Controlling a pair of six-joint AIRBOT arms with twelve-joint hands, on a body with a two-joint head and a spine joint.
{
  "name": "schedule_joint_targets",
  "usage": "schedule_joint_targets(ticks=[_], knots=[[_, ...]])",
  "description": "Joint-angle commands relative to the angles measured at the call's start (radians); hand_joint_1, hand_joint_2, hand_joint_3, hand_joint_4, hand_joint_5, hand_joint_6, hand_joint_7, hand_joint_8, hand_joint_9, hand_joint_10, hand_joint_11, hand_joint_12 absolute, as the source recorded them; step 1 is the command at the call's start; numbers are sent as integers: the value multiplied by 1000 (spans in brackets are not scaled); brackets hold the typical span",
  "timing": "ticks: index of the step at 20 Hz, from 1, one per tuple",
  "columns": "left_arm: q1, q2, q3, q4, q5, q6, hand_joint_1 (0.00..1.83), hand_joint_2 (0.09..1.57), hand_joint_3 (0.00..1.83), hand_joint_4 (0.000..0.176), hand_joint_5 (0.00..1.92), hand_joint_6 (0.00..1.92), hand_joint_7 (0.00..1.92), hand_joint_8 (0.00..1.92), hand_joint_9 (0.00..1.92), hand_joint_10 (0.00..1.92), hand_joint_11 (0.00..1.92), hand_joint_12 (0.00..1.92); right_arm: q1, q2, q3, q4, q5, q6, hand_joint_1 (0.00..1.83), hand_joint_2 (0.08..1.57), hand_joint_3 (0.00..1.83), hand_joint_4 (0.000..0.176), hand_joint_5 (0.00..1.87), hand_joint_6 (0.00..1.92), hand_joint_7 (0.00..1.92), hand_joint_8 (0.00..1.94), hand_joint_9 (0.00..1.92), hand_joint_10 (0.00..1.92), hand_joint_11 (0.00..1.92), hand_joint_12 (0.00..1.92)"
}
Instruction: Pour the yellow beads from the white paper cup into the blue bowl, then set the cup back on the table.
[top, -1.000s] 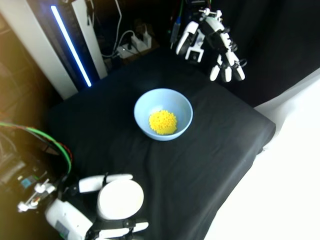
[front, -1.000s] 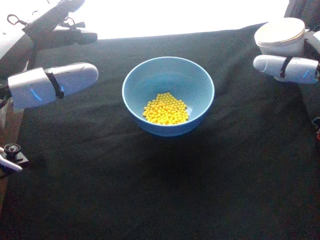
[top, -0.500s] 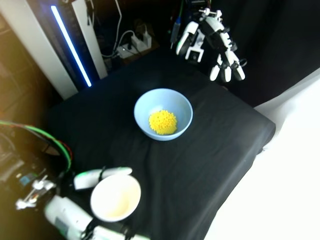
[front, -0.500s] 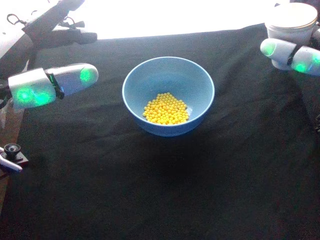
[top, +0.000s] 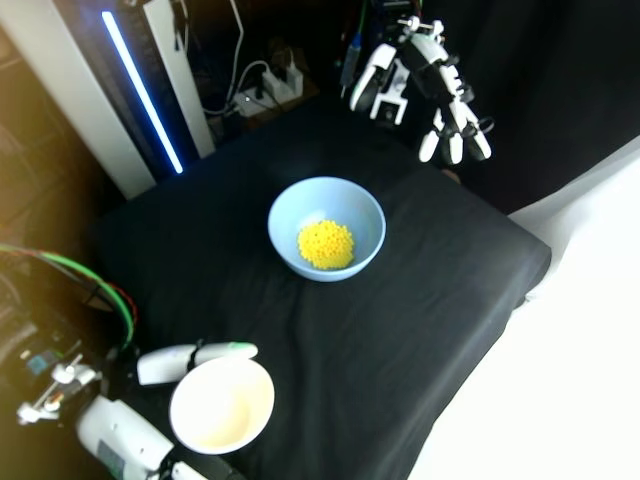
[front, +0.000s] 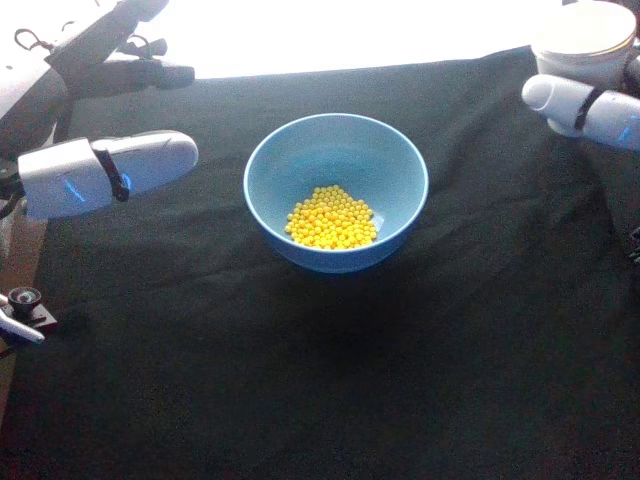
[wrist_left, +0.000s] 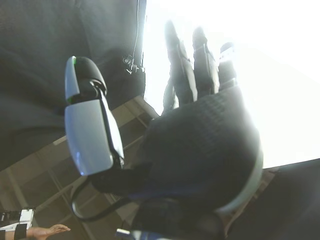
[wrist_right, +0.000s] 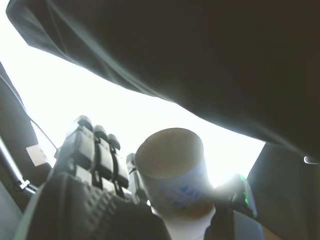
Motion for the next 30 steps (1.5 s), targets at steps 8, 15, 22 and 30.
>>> schedule_joint_targets(ticks=[8,15,22,30], knots=[[-14,-8,5,-4,-120,-15,683,1008,6,93,81,3,642,4,288,1,0,0,7,3,0,1,122,13,603,432,0,176,0,0,0,0,0,0,0,0],[-13,-7,6,-4,-121,-18,660,1012,3,78,59,0,633,0,302,2,0,0,7,33,-19,-16,123,13,614,525,18,176,0,0,0,0,0,0,0,0],[-13,1,12,-9,-117,-18,661,1000,0,49,32,0,620,2,287,5,0,0,7,146,-98,-133,121,-44,527,429,0,176,0,0,0,0,0,0,0,0],[-1,70,8,-48,-150,-13,595,848,0,92,0,0,452,0,248,0,47,52,37,340,-237,-298,114,-153,572,450,0,176,0,0,0,0,0,0,0,0]])
